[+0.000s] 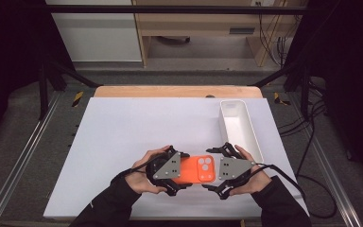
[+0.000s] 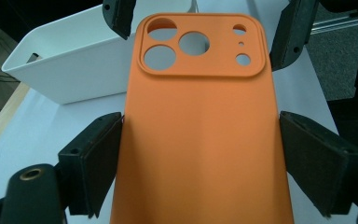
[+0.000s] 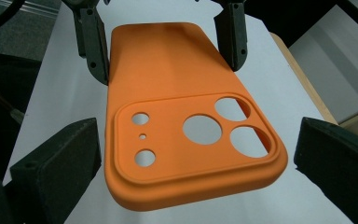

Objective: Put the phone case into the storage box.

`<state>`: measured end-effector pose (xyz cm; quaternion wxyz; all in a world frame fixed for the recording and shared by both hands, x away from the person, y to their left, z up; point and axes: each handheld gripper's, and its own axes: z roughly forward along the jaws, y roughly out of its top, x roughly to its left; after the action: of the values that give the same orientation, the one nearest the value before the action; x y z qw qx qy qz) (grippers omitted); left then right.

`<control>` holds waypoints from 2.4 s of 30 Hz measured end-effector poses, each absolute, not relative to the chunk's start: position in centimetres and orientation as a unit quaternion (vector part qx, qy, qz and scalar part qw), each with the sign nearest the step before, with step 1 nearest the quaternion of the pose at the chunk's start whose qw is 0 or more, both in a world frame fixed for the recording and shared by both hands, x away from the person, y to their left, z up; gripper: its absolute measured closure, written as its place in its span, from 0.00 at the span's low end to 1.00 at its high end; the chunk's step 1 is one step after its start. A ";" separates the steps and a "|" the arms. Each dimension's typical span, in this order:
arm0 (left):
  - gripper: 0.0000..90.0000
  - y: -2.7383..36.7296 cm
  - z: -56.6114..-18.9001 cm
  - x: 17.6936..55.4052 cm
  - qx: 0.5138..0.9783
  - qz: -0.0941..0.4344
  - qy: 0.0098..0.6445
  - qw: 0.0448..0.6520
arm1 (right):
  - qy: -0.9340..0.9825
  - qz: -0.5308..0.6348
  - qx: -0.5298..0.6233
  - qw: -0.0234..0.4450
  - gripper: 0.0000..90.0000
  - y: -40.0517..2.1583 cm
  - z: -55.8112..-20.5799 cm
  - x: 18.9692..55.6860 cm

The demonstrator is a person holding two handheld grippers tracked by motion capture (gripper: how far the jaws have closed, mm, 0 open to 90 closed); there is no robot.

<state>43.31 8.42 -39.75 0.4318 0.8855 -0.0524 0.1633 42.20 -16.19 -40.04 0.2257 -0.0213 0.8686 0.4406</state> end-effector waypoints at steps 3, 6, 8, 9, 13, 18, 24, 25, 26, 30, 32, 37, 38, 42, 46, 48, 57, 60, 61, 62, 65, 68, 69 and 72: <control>0.17 8.4 -39.7 43.3 0.885 0.163 -0.053 0.433 | 0.869 0.441 -0.024 0.222 0.01 -16.2 -40.1 42.3; 0.17 8.4 -39.8 43.3 0.885 0.162 -0.053 0.433 | 0.869 0.444 -0.026 0.216 0.02 -16.1 -40.2 42.4; 0.17 8.4 -39.7 43.3 0.884 0.162 -0.054 0.435 | 0.870 0.445 -0.027 0.213 0.02 -16.1 -40.2 42.5; 0.17 8.4 -39.7 43.3 0.884 0.162 -0.055 0.435 | 0.870 0.445 -0.027 0.212 0.02 -16.0 -40.3 42.5; 0.17 8.3 -39.8 43.3 0.883 0.162 -0.057 0.436 | 0.870 0.447 -0.032 0.205 0.02 -15.9 -40.5 42.7; 0.17 8.2 -39.8 43.3 0.882 0.161 -0.060 0.439 | 0.869 0.453 -0.036 0.196 0.03 -15.8 -40.6 42.9; 0.17 8.1 -39.8 43.1 0.881 0.160 -0.064 0.441 | 0.865 0.463 -0.043 0.191 0.05 -15.8 -40.6 43.0; 0.17 8.1 -39.8 43.1 0.881 0.157 -0.064 0.442 | 0.866 0.462 -0.045 0.189 0.05 -15.8 -40.7 43.0; 0.17 8.1 -39.8 43.1 0.881 0.157 -0.064 0.442 | 0.866 0.462 -0.049 0.187 0.06 -15.8 -40.7 43.0; 0.17 8.1 -40.0 43.2 0.881 0.155 -0.062 0.442 | 0.865 0.465 -0.054 0.178 0.07 -15.7 -40.8 43.1; 0.17 8.1 -40.0 43.1 0.881 0.152 -0.063 0.443 | 0.865 0.467 -0.058 0.172 0.09 -15.7 -40.8 43.1; 0.17 8.2 -40.2 43.1 0.881 0.149 -0.063 0.445 | 0.866 0.467 -0.064 0.165 0.12 -15.7 -40.9 43.2; 0.17 8.2 -40.2 43.1 0.881 0.149 -0.063 0.445 | 0.866 0.469 -0.064 0.164 0.13 -15.7 -40.9 43.2; 0.17 8.2 -40.2 43.1 0.881 0.149 -0.063 0.445 | 0.865 0.471 -0.066 0.161 0.15 -15.8 -40.9 43.3; 0.17 8.2 -40.2 43.1 0.881 0.147 -0.064 0.445 | 0.865 0.470 -0.068 0.162 0.16 -15.8 -40.9 43.2; 0.17 8.2 -40.2 43.2 0.880 0.146 -0.064 0.447 | 0.865 0.470 -0.068 0.161 0.16 -15.8 -40.9 43.2; 0.17 8.3 -40.3 43.3 0.880 0.138 -0.063 0.450 | 0.866 0.472 -0.067 0.151 0.17 -15.8 -40.8 43.3; 0.17 8.4 -40.2 43.3 0.880 0.137 -0.063 0.451 | 0.865 0.475 -0.067 0.149 0.17 -15.8 -40.7 43.4; 0.17 8.4 -40.2 43.3 0.880 0.136 -0.063 0.451 | 0.865 0.475 -0.067 0.149 0.17 -15.8 -40.7 43.4; 0.17 8.3 -40.2 43.3 0.880 0.135 -0.063 0.450 | 0.865 0.475 -0.066 0.148 0.17 -15.8 -40.7 43.4; 0.17 8.2 -40.2 43.4 0.882 0.128 -0.060 0.450 | 0.868 0.471 -0.064 0.143 0.17 -15.8 -40.7 43.3; 0.17 8.2 -40.2 43.4 0.882 0.122 -0.057 0.451 | 0.869 0.469 -0.062 0.142 0.17 -15.9 -40.6 43.3; 0.17 8.1 -40.2 43.4 0.883 0.121 -0.057 0.450 | 0.870 0.468 -0.061 0.142 0.18 -15.9 -40.6 43.3; 0.17 8.0 -40.1 43.4 0.886 0.116 -0.054 0.446 | 0.872 0.466 -0.061 0.138 0.18 -15.9 -40.5 43.2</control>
<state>43.45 8.04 -40.14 0.4457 0.8859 -0.0542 0.1162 43.24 -15.93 -40.51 0.1385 -0.0606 0.8716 0.4664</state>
